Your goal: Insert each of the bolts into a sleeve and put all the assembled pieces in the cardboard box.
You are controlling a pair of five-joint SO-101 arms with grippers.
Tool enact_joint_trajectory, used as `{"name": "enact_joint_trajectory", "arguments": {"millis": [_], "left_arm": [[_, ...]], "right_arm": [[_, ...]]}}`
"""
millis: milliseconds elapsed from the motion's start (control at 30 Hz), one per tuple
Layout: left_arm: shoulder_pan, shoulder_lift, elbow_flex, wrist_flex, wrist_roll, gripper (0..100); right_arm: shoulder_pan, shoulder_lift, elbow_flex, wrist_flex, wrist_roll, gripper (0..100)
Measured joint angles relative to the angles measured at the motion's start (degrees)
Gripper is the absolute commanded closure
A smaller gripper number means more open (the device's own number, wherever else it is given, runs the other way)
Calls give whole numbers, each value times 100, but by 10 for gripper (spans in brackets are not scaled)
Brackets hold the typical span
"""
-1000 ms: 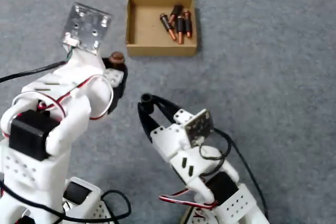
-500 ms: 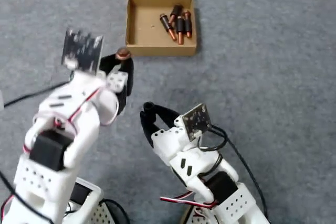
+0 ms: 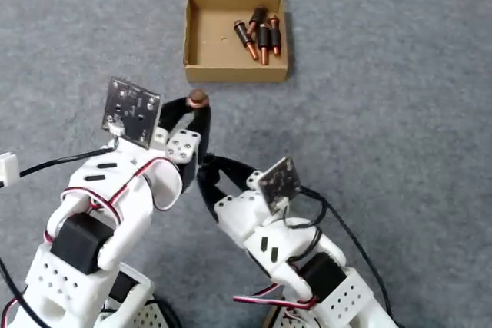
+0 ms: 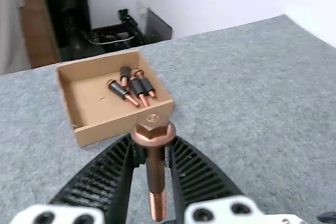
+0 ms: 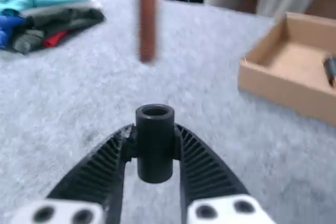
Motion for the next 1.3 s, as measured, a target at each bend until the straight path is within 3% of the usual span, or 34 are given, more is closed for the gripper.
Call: {"name": "enact_joint_trajectory", "arguments": {"millis": [233, 633, 867, 1300], "left_arm": [[35, 0, -202, 0, 0, 981], [70, -18, -791, 0, 0, 981], [79, -18, -1011, 334, 0, 981], [79, -18, -1090, 70, 0, 981]], "right_arm": [[-44, 0, 0, -431, 475, 998], [-44, 0, 0, -756, 519, 998], [466, 0, 0, -1468, 527, 998], [475, 0, 0, -1556, 352, 998]]}}
